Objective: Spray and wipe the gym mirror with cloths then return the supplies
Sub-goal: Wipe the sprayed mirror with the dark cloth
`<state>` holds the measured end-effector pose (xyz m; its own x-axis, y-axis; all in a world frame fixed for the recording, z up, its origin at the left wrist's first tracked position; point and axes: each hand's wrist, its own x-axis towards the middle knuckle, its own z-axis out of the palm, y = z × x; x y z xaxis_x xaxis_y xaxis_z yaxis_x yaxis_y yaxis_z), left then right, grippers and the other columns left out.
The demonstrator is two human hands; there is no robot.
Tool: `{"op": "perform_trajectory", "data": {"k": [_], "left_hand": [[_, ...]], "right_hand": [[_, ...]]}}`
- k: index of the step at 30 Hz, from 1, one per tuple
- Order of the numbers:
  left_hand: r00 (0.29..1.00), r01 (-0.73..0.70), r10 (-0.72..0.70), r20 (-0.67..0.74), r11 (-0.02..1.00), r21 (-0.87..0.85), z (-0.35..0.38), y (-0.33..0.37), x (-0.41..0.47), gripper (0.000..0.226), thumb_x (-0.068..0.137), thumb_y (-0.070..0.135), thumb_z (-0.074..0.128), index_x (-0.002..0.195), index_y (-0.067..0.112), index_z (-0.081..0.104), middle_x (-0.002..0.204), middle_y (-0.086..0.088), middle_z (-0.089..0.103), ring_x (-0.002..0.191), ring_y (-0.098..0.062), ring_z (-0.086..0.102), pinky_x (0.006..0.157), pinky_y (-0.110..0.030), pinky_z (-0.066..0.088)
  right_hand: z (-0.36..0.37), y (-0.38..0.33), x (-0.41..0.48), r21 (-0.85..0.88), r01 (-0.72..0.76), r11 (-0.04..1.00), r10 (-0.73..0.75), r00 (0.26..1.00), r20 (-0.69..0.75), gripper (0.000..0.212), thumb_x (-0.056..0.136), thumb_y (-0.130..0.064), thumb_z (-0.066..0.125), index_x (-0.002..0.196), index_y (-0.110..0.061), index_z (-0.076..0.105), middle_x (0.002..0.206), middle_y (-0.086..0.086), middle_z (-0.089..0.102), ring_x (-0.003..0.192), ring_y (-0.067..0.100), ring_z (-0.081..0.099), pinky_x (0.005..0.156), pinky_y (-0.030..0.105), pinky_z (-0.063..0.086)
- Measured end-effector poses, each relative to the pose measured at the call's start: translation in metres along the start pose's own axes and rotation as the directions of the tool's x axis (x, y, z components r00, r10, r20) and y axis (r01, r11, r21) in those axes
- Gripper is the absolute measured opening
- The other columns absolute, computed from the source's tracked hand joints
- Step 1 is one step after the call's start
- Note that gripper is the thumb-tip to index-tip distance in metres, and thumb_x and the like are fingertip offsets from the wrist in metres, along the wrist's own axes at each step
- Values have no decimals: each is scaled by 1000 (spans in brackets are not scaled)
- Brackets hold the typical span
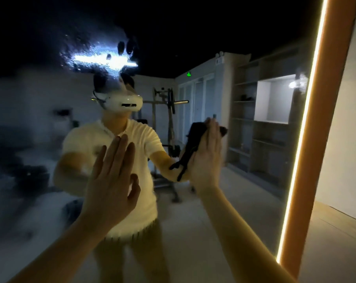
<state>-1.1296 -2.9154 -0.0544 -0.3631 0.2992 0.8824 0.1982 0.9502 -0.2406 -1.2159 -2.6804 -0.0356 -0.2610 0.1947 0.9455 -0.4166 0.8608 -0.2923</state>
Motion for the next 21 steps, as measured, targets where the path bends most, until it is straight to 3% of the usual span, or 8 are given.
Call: {"op": "perform_trajectory", "data": {"k": [4, 6, 10, 13, 17, 19, 21], "left_hand": [[999, 13, -13, 32, 1000, -3, -5, -9, -23, 71, 97, 26, 50, 158, -6, 32, 169, -25, 18, 159, -39, 15, 123, -64, 25], [999, 26, -26, 30, 1000, -8, -7, -11, -33, 70, 97, 25, 49, 156, -9, 33, 168, -27, 20, 158, -41, 17, 122, -65, 26], [998, 26, -24, 57, 999, -32, 0, -3, -52, 74, 95, 29, 45, 156, -10, 32, 168, -27, 19, 158, -42, 18, 122, -65, 24], [996, 24, -20, 83, 999, -37, 14, 10, -60, 76, 95, 31, 47, 157, -9, 29, 169, -26, 18, 158, -40, 17, 122, -66, 25], [996, 77, -76, 37, 997, -27, 29, 22, -60, 78, 96, 30, 53, 157, -11, 26, 169, -27, 16, 159, -41, 14, 125, -64, 18], [995, 96, -95, 27, 995, -27, 33, 25, -60, 81, 96, 31, 54, 158, -10, 23, 169, -27, 14, 159, -41, 12, 127, -63, 15], [994, 105, -105, 24, 994, -25, 34, 26, -61, 81, 96, 32, 52, 159, -10, 22, 169, -28, 14, 159, -40, 11, 127, -62, 14]], "right_hand": [[18, -81, -50, 165, 157, 974, -169, 984, 58, 75, 96, -5, 56, 161, -7, 18, 170, 15, 11, 160, 30, 4, 129, 50, 8], [26, -101, -72, 256, 225, 940, -253, 964, 79, 67, 96, -3, 56, 157, -10, 28, 170, 14, 15, 160, 28, 7, 128, 54, 16], [20, -74, -99, 325, 336, 884, -397, 907, 140, 36, 96, -14, 67, 127, -9, 49, 165, 19, 28, 156, 32, 23, 118, 59, 37], [-5, -20, -93, 239, 190, 952, -248, 937, 245, 46, 89, -14, 70, 131, -5, 55, 167, 9, 18, 151, 34, 32, 117, 51, 42], [-29, 50, -80, 49, 56, 997, -68, 955, 289, 56, 88, -3, 69, 140, -6, 50, 171, 2, 10, 148, 33, 37, 112, 52, 47], [-40, 78, -75, -62, 9, 998, 7, 968, 252, 56, 88, -6, 66, 142, -6, 49, 170, 5, 12, 150, 36, 32, 114, 57, 44], [-48, 98, -73, -198, 22, 980, 14, 983, 183, 49, 90, -13, 64, 137, -2, 55, 165, 20, 23, 149, 42, 29, 119, 58, 35]]}}
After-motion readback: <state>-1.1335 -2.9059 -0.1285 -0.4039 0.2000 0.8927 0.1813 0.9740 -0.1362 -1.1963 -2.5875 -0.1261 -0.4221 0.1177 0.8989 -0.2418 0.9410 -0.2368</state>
